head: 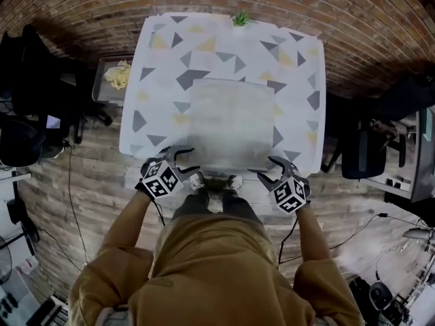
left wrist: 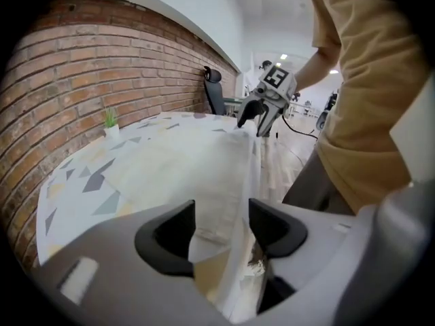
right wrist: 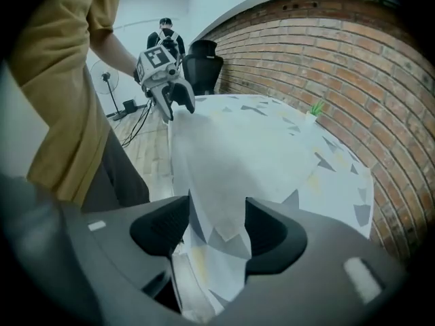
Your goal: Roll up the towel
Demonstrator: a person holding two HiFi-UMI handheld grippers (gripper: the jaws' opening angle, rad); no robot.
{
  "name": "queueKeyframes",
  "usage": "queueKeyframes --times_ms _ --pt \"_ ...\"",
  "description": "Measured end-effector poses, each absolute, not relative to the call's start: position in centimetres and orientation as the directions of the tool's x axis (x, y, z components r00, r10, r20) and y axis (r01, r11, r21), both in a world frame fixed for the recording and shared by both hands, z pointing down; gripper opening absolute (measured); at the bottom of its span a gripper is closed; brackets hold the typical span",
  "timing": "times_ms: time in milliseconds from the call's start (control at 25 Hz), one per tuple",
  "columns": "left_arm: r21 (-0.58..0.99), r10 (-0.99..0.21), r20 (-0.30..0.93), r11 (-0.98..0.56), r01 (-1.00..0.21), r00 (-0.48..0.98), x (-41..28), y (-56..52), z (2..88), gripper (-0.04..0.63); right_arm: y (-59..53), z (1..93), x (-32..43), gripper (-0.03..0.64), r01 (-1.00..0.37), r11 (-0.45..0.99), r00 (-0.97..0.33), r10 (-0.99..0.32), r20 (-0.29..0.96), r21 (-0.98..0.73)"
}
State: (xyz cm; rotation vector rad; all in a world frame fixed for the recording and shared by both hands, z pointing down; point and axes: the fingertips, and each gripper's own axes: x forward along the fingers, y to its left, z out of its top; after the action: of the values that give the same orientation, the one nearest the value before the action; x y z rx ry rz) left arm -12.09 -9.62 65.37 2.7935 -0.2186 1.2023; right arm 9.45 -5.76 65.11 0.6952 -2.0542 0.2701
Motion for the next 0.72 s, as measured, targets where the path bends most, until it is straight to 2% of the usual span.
queueKeyframes --times_ms 280,720 --pt "0.001 -0.077 0.78 -0.992 -0.124 0.621 -12.6 -8.8 66.6 0.223 -5.9 66.9 10.9 0.175 -0.539 0.835 -0.374 -0.355 0.857 0.11" --pt "-0.022 -0.068 0.821 -0.996 -0.086 0.568 -13.0 -9.0 68.1 0.164 -5.6 67.8 11.2 0.135 -0.487 0.872 -0.396 -0.266 0.879 0.044"
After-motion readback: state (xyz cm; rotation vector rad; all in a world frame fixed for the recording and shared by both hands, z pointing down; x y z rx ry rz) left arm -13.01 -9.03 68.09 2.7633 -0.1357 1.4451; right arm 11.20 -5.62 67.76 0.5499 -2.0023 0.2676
